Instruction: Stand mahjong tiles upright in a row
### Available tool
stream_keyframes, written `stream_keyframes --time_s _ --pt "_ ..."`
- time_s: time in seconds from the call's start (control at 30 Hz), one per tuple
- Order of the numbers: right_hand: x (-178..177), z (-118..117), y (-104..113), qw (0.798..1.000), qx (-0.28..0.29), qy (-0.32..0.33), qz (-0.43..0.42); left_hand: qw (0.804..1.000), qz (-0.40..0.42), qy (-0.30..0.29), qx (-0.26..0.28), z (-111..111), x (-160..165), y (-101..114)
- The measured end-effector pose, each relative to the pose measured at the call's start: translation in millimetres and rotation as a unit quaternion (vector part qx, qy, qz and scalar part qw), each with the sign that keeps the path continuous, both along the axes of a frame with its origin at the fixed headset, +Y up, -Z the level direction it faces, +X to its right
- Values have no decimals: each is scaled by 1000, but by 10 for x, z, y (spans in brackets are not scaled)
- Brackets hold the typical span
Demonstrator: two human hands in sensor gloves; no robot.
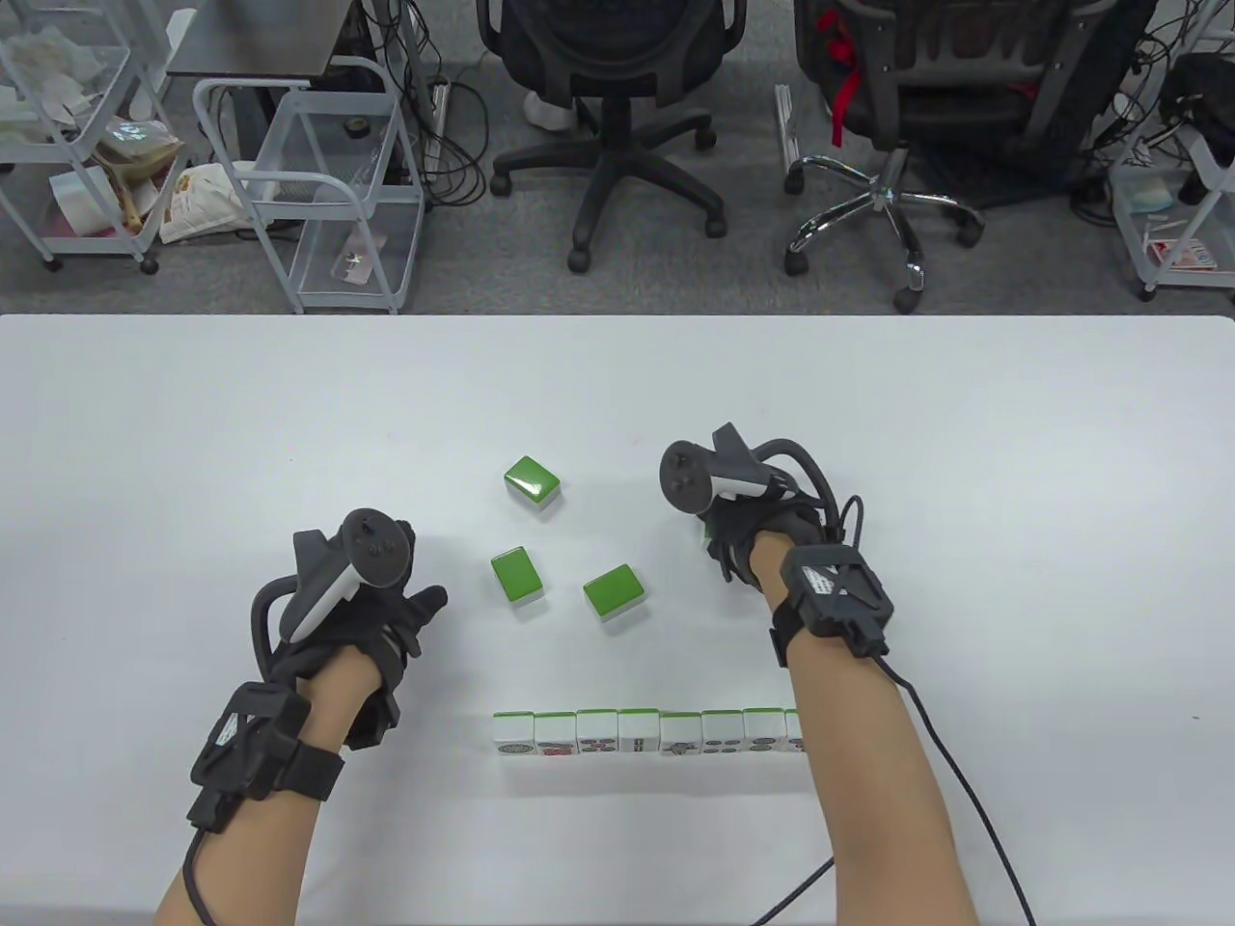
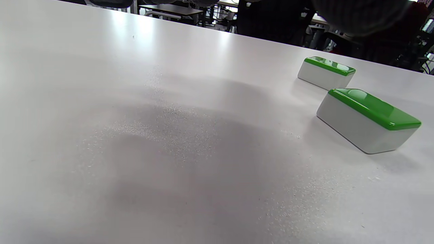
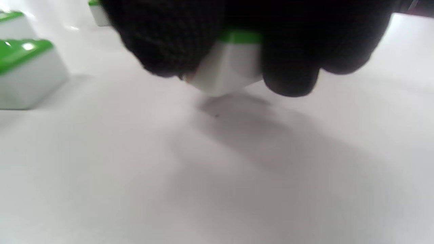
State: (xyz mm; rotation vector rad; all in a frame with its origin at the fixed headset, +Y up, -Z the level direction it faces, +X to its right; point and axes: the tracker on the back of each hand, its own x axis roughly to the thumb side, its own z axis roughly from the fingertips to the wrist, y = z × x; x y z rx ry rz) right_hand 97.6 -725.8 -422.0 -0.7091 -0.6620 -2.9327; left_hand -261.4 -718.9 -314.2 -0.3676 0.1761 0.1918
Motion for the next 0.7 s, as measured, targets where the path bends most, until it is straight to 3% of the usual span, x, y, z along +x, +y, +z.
stream_keyframes --time_s 0.3,0.47,0.6,0.7 --pt "895 671 210 982 -159 -43 -94 1000 16 3 -3 38 -9 13" --pt "1413 913 276 978 -156 -89 -104 1000 17 0 -6 50 12 7" --pt "1712 1157 198 959 -245 -130 -63 1000 17 -1 -8 58 15 4" --pt "1766 1307 87 949 -281 -128 -70 1000 16 1 -9 61 13 6"
